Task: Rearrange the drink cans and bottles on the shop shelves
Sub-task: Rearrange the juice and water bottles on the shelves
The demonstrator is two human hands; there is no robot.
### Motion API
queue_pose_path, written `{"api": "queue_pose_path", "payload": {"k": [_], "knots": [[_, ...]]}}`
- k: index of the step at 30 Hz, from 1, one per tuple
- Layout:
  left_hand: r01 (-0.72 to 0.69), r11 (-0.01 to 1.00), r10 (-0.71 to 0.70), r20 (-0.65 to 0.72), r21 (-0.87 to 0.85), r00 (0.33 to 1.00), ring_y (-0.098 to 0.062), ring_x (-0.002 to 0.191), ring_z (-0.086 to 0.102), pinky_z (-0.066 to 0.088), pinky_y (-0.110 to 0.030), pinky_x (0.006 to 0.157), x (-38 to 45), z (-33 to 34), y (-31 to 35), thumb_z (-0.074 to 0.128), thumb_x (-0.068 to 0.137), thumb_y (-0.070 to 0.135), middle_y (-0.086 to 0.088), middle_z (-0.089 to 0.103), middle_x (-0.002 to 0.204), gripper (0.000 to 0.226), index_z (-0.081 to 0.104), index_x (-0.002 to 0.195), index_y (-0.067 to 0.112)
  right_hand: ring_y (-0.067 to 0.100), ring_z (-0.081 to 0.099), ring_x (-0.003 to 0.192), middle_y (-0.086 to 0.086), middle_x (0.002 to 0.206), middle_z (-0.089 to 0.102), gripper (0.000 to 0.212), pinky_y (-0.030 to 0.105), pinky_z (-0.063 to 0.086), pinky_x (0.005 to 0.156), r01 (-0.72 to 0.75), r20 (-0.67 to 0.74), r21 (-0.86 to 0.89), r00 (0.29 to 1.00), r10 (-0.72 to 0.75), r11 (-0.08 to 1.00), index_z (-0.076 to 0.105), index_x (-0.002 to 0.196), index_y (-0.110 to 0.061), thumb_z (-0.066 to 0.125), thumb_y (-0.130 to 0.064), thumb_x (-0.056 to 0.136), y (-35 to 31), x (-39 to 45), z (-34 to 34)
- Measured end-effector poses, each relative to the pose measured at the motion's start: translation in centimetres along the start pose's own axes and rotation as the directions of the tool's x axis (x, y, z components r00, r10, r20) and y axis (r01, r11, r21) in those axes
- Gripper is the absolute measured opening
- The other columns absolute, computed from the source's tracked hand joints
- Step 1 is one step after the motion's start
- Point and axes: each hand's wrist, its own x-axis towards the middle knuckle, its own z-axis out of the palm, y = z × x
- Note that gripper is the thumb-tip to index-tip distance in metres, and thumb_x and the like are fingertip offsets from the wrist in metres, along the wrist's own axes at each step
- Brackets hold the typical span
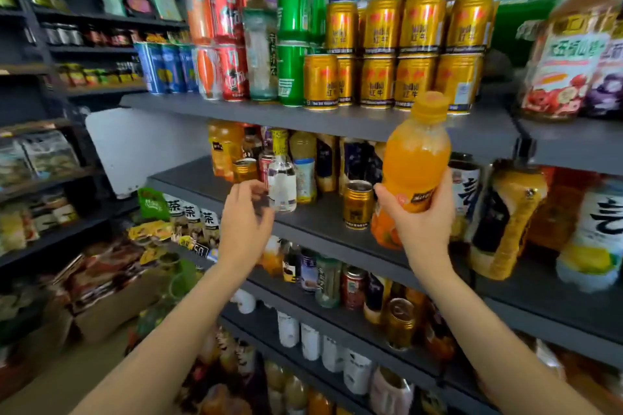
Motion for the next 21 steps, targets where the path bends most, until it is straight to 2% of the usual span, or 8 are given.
{"api": "queue_pose_path", "payload": {"k": [3,7,9,13,18,21], "knots": [[0.067,0.998,-0.067,0.029,0.002,0.997,-0.016,0.104,0.048,0.034,-0.019,0.083,1.2,-0.4,-4.1,0.055,0.087,0.003,-0.005,0.050,0.113,0.032,0.050,0.118,0.006,0.008,0.055,0.103,0.000,0.113,0.055,0.061,0.017,0.045,0.086,-0.067,-0.060,-0.031,0.996,0.065,0.997,0.044,0.120,-0.025,0.074,-0.037,0.069,1.5,-0.6,3.0],[0.121,0.992,-0.123,0.081,0.020,0.989,-0.019,0.107,0.048,0.034,-0.020,0.083,3.0,0.0,-8.5,0.055,0.087,0.003,-0.009,0.049,0.116,0.033,0.049,0.120,0.004,0.017,0.056,0.104,0.005,0.114,0.055,0.072,0.027,0.046,0.088,-0.093,-0.017,-0.095,0.996,0.092,0.991,0.046,0.122,-0.014,0.073,-0.049,0.064,3.7,-0.8,6.7],[0.147,0.988,-0.151,0.132,0.044,0.980,-0.022,0.109,0.048,0.037,-0.025,0.086,4.1,0.6,-10.2,0.056,0.087,0.005,-0.011,0.047,0.118,0.036,0.046,0.121,0.004,0.017,0.055,0.104,0.006,0.113,0.055,0.070,0.026,0.046,0.087,-0.088,0.077,-0.162,0.992,0.101,0.983,0.047,0.118,-0.015,0.075,-0.048,0.063,5.0,-0.6,8.0],[0.123,0.986,-0.150,0.265,0.115,0.953,-0.029,0.112,0.048,0.041,-0.039,0.093,6.1,2.2,-12.8,0.059,0.087,0.011,-0.013,0.044,0.123,0.042,0.042,0.125,0.005,0.012,0.050,0.100,0.003,0.110,0.050,0.062,0.011,0.039,0.080,-0.055,0.235,-0.269,0.964,0.121,0.961,0.043,0.113,-0.023,0.083,-0.019,0.066,7.4,0.0,11.4],[0.106,0.991,-0.129,0.335,0.085,0.933,-0.028,0.111,0.049,0.043,-0.045,0.094,7.6,3.6,-15.1,0.059,0.087,0.012,-0.012,0.045,0.121,0.044,0.040,0.126,0.006,0.016,0.051,0.104,0.005,0.114,0.053,0.066,0.032,0.044,0.089,-0.188,0.167,-0.266,0.957,0.237,0.946,0.043,0.121,-0.016,0.081,-0.018,0.067,10.7,0.7,15.2],[0.120,0.989,-0.145,0.421,0.085,0.895,-0.025,0.111,0.051,0.044,-0.044,0.093,8.6,4.6,-16.6,0.058,0.088,0.013,-0.008,0.049,0.121,0.044,0.038,0.127,0.009,0.012,0.047,0.108,0.001,0.119,0.050,0.074,0.026,0.038,0.089,-0.248,0.097,-0.267,0.954,0.283,0.931,0.038,0.131,-0.013,0.080,-0.017,0.070,11.6,1.4,16.2]]}}
